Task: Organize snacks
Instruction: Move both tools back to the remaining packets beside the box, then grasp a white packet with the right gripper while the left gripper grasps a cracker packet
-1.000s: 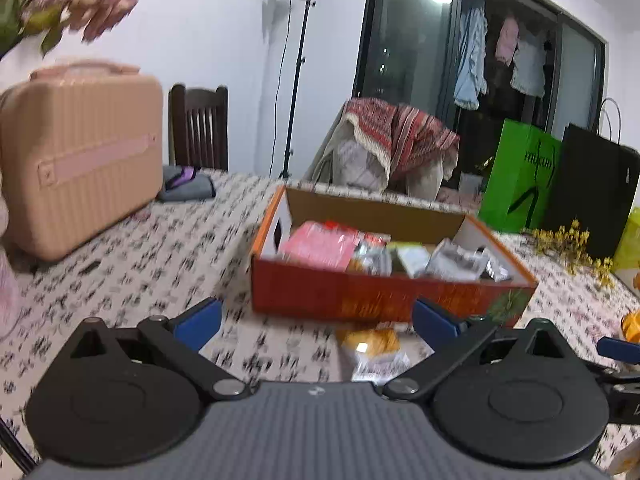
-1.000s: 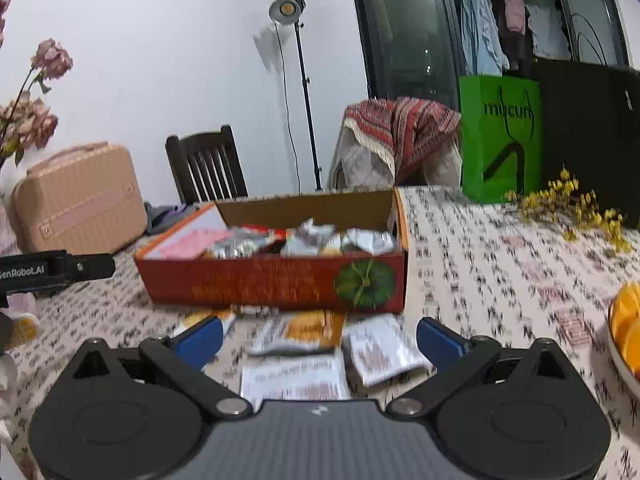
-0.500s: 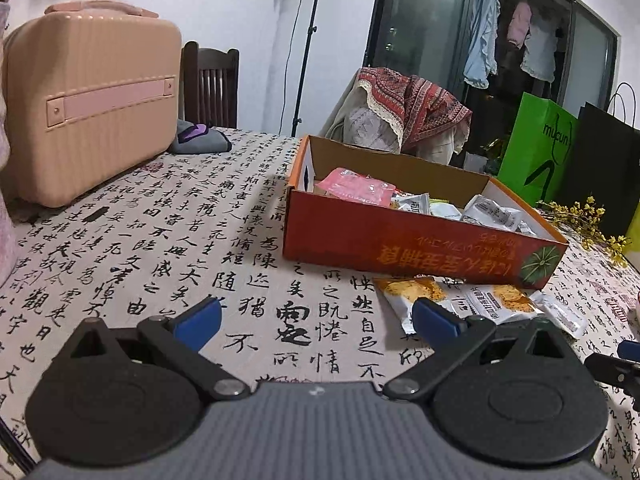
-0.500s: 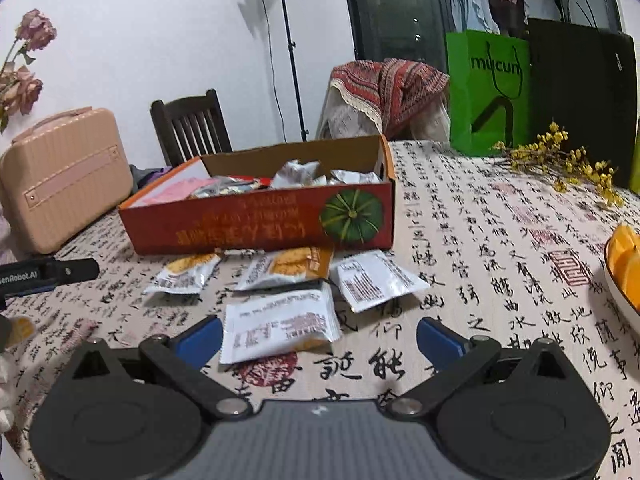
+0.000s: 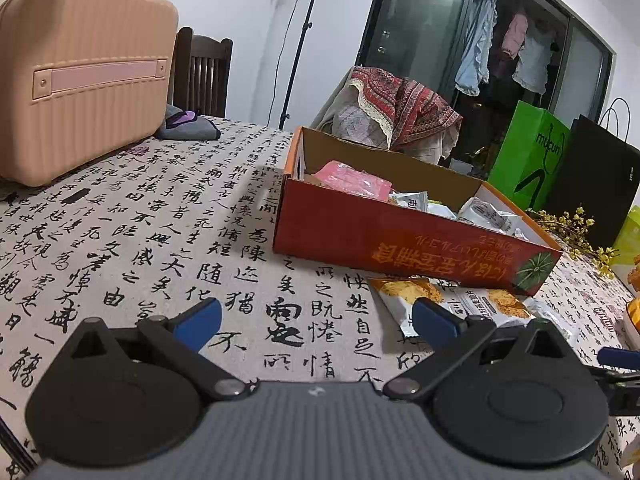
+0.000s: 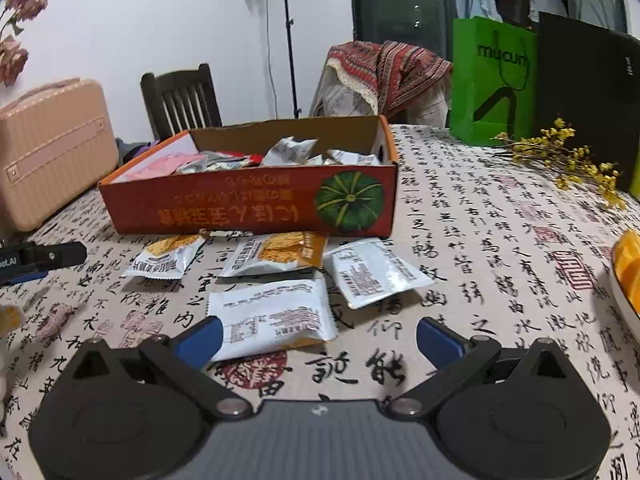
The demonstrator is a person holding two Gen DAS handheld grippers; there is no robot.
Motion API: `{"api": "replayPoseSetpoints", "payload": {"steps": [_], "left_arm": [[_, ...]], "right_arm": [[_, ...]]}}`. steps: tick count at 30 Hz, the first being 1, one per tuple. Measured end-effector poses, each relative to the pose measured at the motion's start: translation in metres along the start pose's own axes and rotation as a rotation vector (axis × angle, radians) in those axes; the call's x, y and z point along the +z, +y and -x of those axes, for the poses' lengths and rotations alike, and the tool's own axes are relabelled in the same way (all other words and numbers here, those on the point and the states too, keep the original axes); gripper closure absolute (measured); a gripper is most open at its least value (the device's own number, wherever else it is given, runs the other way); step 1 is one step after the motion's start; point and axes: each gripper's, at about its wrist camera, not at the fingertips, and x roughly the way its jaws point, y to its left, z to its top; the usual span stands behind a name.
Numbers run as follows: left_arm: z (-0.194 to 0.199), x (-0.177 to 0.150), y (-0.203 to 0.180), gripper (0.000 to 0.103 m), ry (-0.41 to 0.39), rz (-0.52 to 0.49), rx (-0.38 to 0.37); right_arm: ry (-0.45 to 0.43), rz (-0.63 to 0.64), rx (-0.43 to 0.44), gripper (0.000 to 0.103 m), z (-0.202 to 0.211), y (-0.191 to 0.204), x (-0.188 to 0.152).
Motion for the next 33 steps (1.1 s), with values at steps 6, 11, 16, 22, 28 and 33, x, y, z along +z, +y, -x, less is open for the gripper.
{"api": "replayPoseSetpoints", "payload": {"steps": [6, 11, 16, 22, 28, 33], "left_arm": [[0.000, 0.000, 0.002, 0.000, -0.003, 0.020, -0.002], [0.001, -0.001, 0.003, 0.000, -0.001, 0.029, -0.007], [0.002, -0.001, 0.004, 0.000, -0.001, 0.033, -0.011], [0.003, -0.001, 0.005, 0.000, -0.008, 0.040, -0.011], [0.004, -0.002, 0.006, 0.000, -0.011, 0.049, -0.008], [0.005, -0.002, 0.006, 0.000, -0.016, 0.053, -0.006]], "right_arm": [[0.054, 0.063, 0.019, 0.000, -0.019, 0.016, 0.008], [0.103, 0.130, 0.010, 0.000, -0.039, 0.029, 0.015], [0.096, 0.109, 0.027, 0.000, -0.048, 0.030, 0.015], [0.079, 0.114, 0.034, 0.000, -0.046, 0.029, 0.012], [0.057, 0.129, 0.062, 0.015, -0.039, 0.031, 0.008], [0.024, 0.137, 0.074, 0.032, -0.031, 0.034, 0.003]]}}
